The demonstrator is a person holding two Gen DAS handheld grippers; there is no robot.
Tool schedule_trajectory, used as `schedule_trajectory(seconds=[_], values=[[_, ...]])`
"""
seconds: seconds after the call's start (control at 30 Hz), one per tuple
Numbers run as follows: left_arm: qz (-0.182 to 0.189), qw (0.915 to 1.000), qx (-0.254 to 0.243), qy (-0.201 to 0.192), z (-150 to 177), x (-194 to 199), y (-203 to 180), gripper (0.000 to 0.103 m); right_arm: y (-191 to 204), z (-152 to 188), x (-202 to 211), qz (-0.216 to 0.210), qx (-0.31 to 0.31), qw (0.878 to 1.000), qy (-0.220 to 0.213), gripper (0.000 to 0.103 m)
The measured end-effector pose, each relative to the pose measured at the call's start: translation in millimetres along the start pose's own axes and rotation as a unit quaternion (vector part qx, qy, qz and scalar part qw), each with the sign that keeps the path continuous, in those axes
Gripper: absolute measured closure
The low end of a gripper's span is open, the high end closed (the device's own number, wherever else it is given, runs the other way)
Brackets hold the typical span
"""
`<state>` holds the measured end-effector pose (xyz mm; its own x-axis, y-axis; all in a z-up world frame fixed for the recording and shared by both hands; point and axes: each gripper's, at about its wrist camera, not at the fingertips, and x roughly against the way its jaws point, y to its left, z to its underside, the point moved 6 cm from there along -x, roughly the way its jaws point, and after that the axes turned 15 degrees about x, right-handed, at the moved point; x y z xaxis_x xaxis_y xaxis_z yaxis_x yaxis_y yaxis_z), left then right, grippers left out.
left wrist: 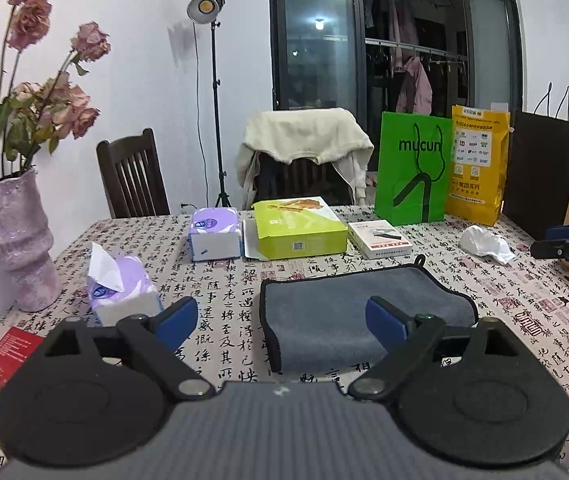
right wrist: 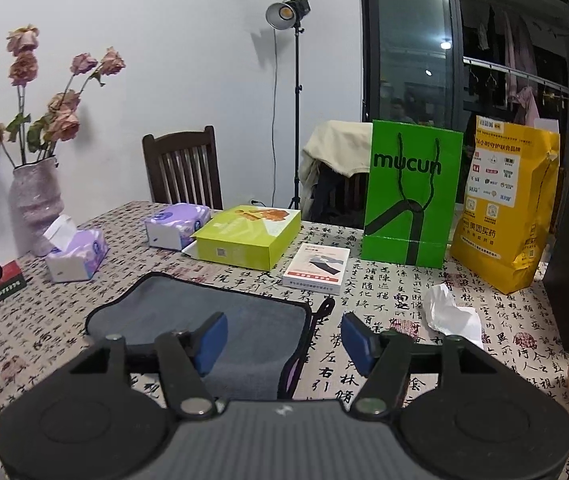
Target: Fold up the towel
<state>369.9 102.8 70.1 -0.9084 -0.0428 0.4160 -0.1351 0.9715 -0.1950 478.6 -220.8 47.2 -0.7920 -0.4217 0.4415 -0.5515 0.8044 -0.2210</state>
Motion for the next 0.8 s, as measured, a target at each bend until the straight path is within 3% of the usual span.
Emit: schedule_trajectory(seconds=[0.2, 0.8], values=[[-0.003, 0.9998, 0.012, -0.015, 11.9, 18.8, 2.8, 0.009, 14.6, 5.5, 16.7, 0.001, 0.004, 1.000, -0.012, 0.035], [-0.001, 0.9988, -0.014, -0.048, 82.4, 71.2, -3.2, 0.003, 78.7, 49.0, 74.0, 0.007, 0.030, 0.998, -0.046, 0.026]])
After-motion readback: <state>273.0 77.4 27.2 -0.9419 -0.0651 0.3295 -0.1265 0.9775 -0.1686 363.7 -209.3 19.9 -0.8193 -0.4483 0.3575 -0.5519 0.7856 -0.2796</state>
